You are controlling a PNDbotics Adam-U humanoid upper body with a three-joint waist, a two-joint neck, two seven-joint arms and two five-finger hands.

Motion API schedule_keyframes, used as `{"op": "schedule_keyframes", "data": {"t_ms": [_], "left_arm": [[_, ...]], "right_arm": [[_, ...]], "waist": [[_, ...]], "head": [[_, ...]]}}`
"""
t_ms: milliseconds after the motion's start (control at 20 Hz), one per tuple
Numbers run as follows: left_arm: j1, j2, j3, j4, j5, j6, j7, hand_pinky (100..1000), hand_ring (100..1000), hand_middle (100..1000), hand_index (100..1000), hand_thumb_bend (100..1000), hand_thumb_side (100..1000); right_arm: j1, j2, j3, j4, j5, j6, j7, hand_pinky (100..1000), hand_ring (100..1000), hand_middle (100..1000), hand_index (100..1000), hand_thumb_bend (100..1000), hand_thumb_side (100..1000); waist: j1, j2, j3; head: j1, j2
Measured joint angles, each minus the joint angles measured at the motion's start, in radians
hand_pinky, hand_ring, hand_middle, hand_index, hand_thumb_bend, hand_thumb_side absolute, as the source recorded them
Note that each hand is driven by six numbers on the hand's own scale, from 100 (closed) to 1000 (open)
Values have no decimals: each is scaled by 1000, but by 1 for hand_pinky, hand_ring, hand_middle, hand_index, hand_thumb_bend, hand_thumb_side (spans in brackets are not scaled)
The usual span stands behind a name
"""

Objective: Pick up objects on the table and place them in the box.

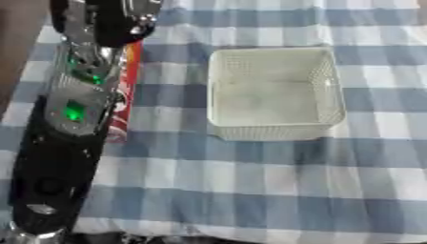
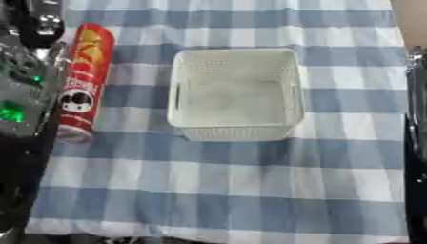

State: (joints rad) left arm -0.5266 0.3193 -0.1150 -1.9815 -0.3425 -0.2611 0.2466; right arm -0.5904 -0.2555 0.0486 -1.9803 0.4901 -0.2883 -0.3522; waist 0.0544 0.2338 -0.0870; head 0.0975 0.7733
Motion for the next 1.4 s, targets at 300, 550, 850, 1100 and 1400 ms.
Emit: {"op": "schedule_keyframes", "data": {"t_ms": [300, 550, 850, 1100, 1400], "left_arm": [[17, 197, -37, -1, 27, 351, -69, 568, 703, 780, 873, 381, 658], [46, 352, -75, -1, 156, 539, -102, 522, 676, 762, 868, 474, 631], [95, 547, -137, -2, 552, 744, -21, 523, 668, 754, 869, 533, 611], [104, 659, -210, -5, 820, 859, 69, 591, 752, 806, 919, 611, 599], [104, 695, -292, -1, 1114, 956, 153, 602, 773, 843, 946, 694, 567]], "right_arm": [[27, -15, 0, 12, 31, 21, -13, 500, 666, 692, 705, 100, 982], [51, -24, 2, 21, 37, 23, -11, 497, 662, 689, 701, 100, 982], [94, -57, 3, 40, 41, 26, -9, 493, 657, 685, 699, 100, 983], [119, -63, 3, 59, 43, 28, -11, 491, 654, 684, 698, 100, 986], [133, -66, 5, 77, 45, 27, -10, 490, 653, 683, 697, 100, 987]], "waist": [[18, -22, -7], [35, -32, -6], [67, -70, 41], [87, -96, 70], [101, -117, 88]], "head": [[14, 0], [18, 0], [16, 0], [17, 1], [16, 1]]}}
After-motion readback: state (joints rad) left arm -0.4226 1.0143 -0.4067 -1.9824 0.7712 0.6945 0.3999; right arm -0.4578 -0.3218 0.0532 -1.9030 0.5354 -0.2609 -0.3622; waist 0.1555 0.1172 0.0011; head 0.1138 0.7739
